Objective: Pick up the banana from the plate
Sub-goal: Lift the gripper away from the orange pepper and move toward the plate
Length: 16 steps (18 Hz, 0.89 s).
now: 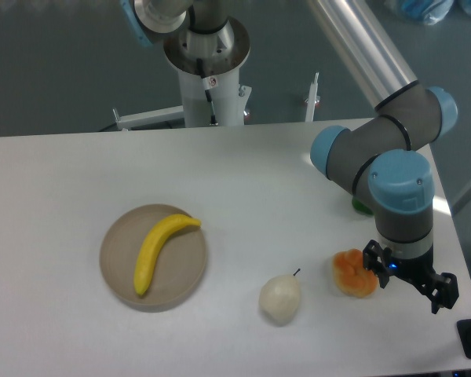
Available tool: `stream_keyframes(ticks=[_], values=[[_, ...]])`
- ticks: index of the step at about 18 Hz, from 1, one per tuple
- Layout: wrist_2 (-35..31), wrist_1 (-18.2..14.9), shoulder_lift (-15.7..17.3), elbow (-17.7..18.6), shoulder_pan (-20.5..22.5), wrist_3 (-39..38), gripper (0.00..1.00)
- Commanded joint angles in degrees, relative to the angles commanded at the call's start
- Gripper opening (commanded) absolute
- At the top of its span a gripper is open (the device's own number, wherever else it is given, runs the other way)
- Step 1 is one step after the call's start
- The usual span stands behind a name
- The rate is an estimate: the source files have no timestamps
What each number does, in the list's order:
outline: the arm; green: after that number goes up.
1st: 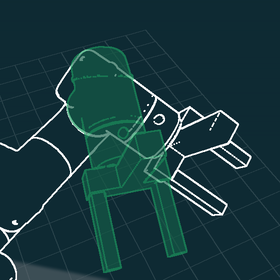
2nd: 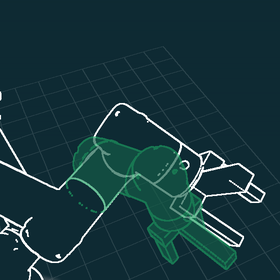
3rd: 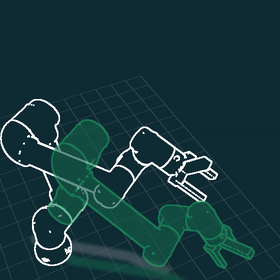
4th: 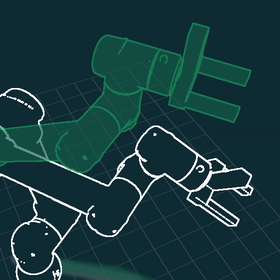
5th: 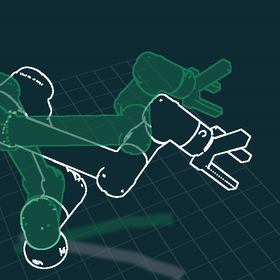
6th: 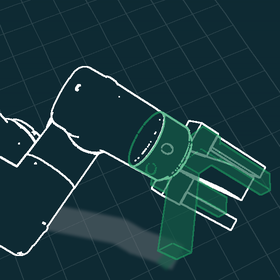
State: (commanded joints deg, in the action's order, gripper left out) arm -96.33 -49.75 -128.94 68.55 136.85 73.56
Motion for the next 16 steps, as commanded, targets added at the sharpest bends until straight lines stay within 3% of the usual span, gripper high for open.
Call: stream_keyframes(ticks=[12, 16], values=[[0.53, -0.09, 1.32, 1.4, -0.44, -4.91, 1.0], [-0.17, -0.61, 4.47, 4.92, -2.55, -16.58, 1.0]])
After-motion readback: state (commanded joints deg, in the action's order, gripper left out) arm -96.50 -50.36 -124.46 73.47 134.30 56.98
